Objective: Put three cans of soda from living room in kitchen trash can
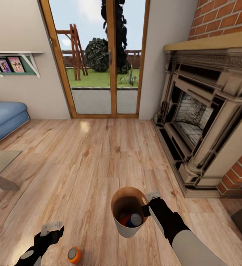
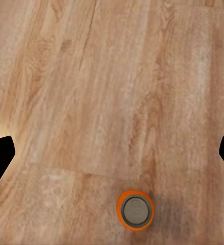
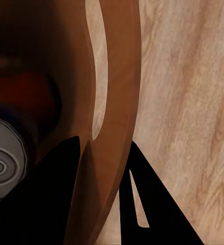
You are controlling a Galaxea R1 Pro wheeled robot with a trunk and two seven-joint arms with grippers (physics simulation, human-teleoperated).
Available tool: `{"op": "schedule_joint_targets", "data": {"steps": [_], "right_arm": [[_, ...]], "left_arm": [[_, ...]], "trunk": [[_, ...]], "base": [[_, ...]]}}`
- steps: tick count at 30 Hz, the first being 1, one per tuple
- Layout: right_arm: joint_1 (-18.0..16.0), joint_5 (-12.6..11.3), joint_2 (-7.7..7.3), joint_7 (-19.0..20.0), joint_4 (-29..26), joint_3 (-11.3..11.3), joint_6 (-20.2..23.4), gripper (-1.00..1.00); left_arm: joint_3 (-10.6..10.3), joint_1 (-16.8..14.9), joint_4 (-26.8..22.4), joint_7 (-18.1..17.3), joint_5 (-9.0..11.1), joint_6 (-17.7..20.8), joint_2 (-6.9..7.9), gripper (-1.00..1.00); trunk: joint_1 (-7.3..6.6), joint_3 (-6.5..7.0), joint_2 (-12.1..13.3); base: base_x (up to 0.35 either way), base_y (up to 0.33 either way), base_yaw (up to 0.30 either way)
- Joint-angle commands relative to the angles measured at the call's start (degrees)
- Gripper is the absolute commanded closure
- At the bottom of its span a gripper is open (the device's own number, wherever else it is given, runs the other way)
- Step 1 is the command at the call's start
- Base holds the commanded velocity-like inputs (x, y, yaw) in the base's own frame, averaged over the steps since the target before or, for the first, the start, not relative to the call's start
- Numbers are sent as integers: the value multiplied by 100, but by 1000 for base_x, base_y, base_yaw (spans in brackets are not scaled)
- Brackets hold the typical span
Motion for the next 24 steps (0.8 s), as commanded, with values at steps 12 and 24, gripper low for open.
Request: {"op": "schedule_joint_targets", "data": {"steps": [12,24], "right_arm": [[-3,-49,1,4,-5,-2,-4,100],[-6,-51,1,4,-19,11,-4,100]], "left_arm": [[0,0,0,-1,0,5,0,-100],[0,0,-183,-1,0,6,-33,-100]], "trunk": [[264,-328,-483],[395,-548,-724]], "base": [[0,0,0],[0,0,0]]}}
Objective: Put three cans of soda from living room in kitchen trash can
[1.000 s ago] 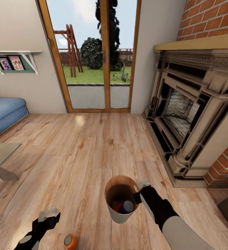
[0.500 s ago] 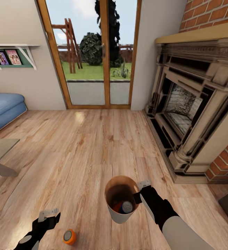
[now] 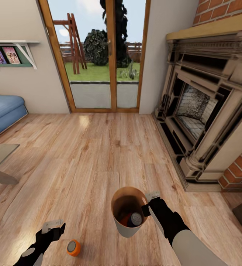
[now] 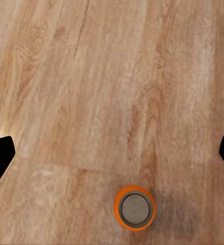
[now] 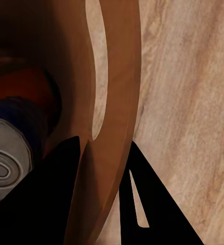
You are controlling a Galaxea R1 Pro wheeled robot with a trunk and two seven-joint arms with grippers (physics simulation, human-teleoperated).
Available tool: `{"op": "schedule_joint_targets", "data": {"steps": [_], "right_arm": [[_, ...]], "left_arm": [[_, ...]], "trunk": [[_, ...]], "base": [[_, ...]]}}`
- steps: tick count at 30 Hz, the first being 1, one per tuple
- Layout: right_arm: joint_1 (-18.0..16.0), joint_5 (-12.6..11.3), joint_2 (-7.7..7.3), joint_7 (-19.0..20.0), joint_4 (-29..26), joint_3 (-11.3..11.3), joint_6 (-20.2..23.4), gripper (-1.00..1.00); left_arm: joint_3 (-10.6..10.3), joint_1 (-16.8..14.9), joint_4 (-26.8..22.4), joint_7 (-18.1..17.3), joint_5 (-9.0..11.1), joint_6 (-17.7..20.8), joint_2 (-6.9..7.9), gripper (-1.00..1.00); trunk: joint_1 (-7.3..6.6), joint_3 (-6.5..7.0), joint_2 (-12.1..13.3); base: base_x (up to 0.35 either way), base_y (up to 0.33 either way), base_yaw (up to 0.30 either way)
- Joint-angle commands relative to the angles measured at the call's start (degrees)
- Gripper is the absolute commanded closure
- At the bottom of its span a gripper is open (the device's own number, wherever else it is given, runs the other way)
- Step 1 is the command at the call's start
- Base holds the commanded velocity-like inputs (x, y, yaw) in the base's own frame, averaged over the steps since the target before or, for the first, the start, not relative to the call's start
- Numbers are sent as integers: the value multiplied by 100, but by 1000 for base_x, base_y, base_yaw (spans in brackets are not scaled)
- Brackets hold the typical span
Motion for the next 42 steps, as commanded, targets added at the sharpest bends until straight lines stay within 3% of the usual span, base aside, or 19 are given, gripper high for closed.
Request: {"op": "schedule_joint_targets", "data": {"steps": [1,7,21,42], "right_arm": [[-2,-51,1,4,-5,3,-4,100],[-3,-55,1,4,-22,4,5,100],[-3,-57,1,4,-23,3,5,100],[-3,-55,1,4,-23,3,5,100]], "left_arm": [[1,0,-30,0,0,0,-15,-100],[1,0,-148,0,-7,2,-147,-100],[1,0,-136,0,-15,1,-152,-100],[1,0,-140,0,-10,1,-152,-100]], "trunk": [[0,-9,0],[0,-65,0],[0,-196,0],[461,-770,-843]], "base": [[5,0,0],[131,0,0],[9,0,0],[0,0,0]]}}
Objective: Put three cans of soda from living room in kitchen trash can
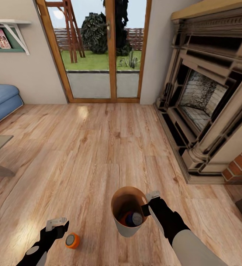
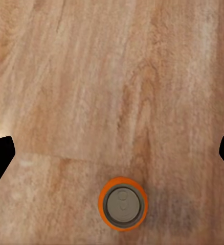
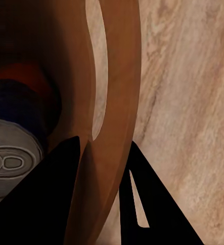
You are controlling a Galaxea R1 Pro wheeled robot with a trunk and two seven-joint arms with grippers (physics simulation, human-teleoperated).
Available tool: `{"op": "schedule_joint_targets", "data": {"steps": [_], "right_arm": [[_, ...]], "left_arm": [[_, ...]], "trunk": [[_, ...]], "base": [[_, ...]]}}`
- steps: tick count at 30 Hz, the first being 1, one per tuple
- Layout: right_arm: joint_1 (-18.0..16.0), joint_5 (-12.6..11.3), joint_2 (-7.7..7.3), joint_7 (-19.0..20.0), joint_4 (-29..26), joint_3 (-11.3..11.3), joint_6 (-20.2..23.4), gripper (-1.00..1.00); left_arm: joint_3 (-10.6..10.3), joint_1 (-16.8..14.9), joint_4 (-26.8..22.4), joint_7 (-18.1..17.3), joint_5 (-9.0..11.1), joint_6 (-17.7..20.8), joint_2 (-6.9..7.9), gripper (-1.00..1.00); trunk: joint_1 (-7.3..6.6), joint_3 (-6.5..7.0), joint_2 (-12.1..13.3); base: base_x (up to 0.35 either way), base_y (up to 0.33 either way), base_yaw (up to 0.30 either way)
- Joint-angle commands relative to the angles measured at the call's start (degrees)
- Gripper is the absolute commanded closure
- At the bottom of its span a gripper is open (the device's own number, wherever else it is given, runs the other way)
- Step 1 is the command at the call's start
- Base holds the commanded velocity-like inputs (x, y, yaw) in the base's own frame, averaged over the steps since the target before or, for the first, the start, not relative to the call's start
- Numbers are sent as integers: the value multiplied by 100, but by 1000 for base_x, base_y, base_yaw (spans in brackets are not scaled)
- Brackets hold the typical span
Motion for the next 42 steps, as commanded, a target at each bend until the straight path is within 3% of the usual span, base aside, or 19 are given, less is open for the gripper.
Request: {"op": "schedule_joint_targets", "data": {"steps": [1,12,15,24,25,26,27,34,42], "right_arm": [[-3,-61,2,5,-3,1,-4,100],[-3,-64,2,12,-164,1,20,100],[-3,-64,2,13,-371,-4,271,100],[-3,-76,2,20,-1320,-16,1120,100],[-2,-78,2,21,-1486,-19,1239,100],[21,-87,-5,23,-2135,-28,1540,100],[28,-88,-6,23,-2276,-27,1585,100],[40,-90,-7,22,-2601,-33,1662,100],[48,-83,-15,22,-2967,-34,1682,100]], "left_arm": [[0,0,-1,0,0,0,0,-100],[0,0,-3,0,1,0,0,-100],[0,0,0,0,1,0,0,-100],[0,0,-1,0,1,0,0,-100],[0,0,0,0,1,0,0,-100],[0,0,4,0,0,0,0,-100],[0,0,3,0,-1,0,0,-100],[0,0,5,0,-2,0,0,-100],[0,0,6,0,1,0,0,-100]], "trunk": [[22,-28,-42],[263,-328,-483],[329,-410,-604],[483,-620,-884],[483,-629,-884],[483,-638,-884],[483,-648,-884],[483,-713,-884],[659,-932,-1205]], "base": [[0,0,0],[0,0,0],[0,0,0],[0,0,0],[0,0,0],[0,0,0],[0,0,0],[0,0,0],[0,0,0]]}}
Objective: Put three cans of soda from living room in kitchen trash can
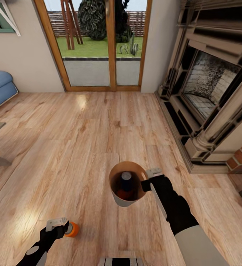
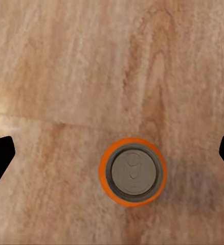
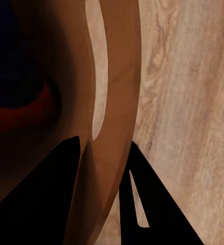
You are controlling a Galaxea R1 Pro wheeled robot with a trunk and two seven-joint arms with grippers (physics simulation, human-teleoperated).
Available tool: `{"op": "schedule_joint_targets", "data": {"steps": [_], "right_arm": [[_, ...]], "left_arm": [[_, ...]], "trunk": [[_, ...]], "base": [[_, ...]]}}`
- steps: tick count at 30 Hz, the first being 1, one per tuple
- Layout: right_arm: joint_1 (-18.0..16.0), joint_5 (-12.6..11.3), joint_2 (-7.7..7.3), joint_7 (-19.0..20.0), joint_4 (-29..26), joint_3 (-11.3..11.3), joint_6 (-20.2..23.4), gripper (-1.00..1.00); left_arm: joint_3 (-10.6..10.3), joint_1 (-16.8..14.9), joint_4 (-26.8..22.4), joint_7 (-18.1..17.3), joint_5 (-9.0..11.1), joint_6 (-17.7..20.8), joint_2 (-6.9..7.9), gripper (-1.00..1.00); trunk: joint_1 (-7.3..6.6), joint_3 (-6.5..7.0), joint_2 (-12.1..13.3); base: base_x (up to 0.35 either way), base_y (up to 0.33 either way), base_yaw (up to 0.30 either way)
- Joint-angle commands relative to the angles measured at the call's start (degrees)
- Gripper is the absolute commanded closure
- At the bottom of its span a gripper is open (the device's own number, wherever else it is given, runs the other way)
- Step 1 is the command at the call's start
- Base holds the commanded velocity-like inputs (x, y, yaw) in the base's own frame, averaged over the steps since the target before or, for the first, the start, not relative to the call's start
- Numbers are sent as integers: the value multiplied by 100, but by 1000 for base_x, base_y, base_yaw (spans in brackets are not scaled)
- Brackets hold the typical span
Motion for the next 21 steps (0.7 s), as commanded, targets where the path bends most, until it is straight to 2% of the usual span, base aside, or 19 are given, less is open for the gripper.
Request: {"op": "schedule_joint_targets", "data": {"steps": [1,9,21], "right_arm": [[-2,-77,1,6,-15,2,-3,100],[-2,-76,0,6,-35,2,-3,100],[-2,-76,0,6,-43,2,-2,100]], "left_arm": [[0,0,0,0,0,0,0,-100],[0,0,-4,0,0,0,0,-100],[0,0,-8,0,0,-6,0,-100]], "trunk": [[22,-27,-42],[197,-246,-363],[197,-292,-363]], "base": [[0,0,0],[0,0,0],[27,-9,0]]}}
